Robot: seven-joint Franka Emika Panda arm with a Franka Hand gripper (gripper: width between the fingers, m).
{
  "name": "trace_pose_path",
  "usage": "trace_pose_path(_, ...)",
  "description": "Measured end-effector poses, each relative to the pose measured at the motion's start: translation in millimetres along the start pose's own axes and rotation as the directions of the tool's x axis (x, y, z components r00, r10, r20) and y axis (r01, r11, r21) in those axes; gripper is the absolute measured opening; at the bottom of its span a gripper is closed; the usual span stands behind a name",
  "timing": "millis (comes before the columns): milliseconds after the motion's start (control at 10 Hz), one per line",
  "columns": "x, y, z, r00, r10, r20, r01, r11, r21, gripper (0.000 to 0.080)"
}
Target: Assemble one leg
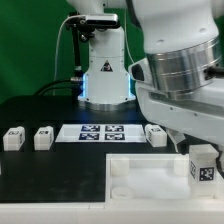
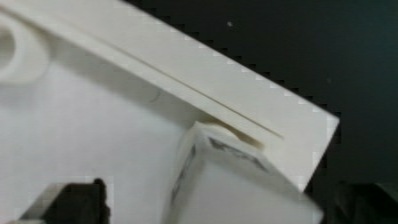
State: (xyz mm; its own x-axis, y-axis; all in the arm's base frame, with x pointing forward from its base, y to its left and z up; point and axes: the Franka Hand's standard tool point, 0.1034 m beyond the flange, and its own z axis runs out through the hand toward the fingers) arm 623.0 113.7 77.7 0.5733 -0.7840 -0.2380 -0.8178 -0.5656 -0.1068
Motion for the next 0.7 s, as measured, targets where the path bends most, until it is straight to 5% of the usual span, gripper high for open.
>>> trace_pose_path(200, 2.2, 1.4, 0.2, 0.98, -0.2, 0.0, 0.2, 0.98, 0.0, 0.0646)
trace_pose_path(500, -3.9, 0.4, 4.0, 0.756, -0.654, -0.008, 0.651, 0.754, -0.085, 0.0649)
trace_pose_path(700, -2.8, 0.7, 4.5, 0.692, -0.722, -0.001, 0.719, 0.69, -0.086, 0.0637)
